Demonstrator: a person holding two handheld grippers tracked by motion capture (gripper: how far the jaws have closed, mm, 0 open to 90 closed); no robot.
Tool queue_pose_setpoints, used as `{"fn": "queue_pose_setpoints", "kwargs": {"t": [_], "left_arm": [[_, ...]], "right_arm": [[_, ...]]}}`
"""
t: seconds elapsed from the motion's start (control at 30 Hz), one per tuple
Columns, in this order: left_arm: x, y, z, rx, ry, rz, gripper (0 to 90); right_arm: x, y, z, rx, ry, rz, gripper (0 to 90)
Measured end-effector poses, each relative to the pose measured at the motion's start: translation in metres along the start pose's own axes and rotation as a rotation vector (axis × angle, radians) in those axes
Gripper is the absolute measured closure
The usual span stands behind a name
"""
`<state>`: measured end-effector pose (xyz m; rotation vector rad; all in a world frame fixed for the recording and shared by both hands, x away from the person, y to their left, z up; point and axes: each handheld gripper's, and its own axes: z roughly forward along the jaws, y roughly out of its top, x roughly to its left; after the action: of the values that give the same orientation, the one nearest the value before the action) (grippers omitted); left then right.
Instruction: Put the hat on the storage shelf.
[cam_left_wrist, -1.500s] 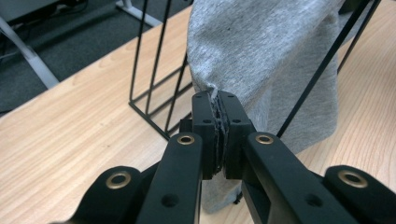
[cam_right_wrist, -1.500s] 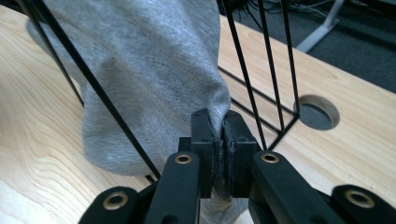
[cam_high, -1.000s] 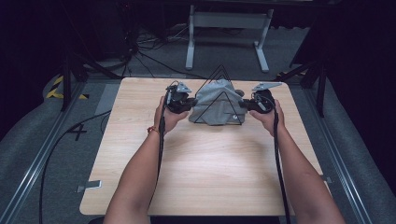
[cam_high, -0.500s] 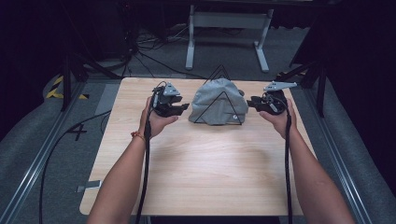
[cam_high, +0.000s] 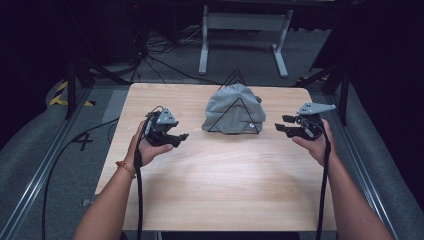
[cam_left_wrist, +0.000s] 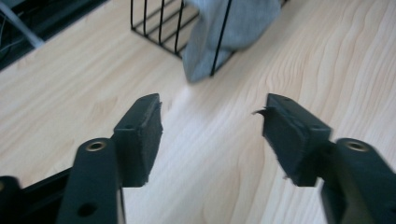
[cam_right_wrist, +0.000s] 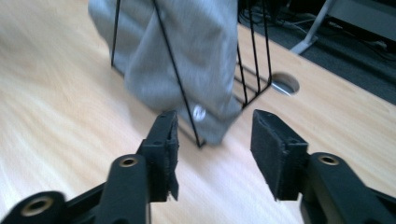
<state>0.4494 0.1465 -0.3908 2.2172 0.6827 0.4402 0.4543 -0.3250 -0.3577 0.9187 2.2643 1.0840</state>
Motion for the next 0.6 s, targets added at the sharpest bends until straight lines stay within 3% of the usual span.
{"fn": "queue_pose_setpoints", "kwargs": {"t": [0.07, 0.1, 0.27, 0.37, 0.4, 0.43, 0.47, 0.57, 0.6], "left_arm": [[-0.002, -0.005, -0.001, 0.017, -0.004, 0.008, 34.5], [-0.006, -0.016, -0.002, 0.039, -0.001, 0.018, 33.1], [-0.018, -0.036, -0.005, 0.081, 0.000, 0.035, 31.7], [-0.029, -0.055, -0.003, 0.136, -0.005, 0.058, 30.2], [-0.029, -0.055, -0.003, 0.136, -0.005, 0.058, 30.0], [-0.031, -0.059, -0.003, 0.140, -0.012, 0.057, 29.8], [-0.034, -0.062, -0.003, 0.138, -0.019, 0.053, 29.8], [-0.041, -0.072, -0.004, 0.129, -0.035, 0.058, 29.1], [-0.045, -0.078, -0.004, 0.127, -0.050, 0.053, 29.1]], "right_arm": [[0.003, -0.005, -0.003, 0.010, -0.005, -0.019, 51.9], [0.008, -0.015, -0.008, 0.022, 0.003, -0.042, 51.8], [0.016, -0.038, -0.017, 0.048, -0.012, -0.050, 49.4], [0.024, -0.065, -0.022, 0.089, -0.019, -0.044, 45.1], [0.024, -0.065, -0.022, 0.089, -0.019, -0.044, 45.1], [0.030, -0.083, -0.023, 0.109, -0.016, -0.029, 45.1], [0.030, -0.083, -0.023, 0.109, -0.016, -0.029, 45.1], [0.038, -0.105, -0.025, 0.137, -0.017, -0.028, 43.5], [0.040, -0.116, -0.027, 0.143, -0.009, -0.005, 42.6]]}}
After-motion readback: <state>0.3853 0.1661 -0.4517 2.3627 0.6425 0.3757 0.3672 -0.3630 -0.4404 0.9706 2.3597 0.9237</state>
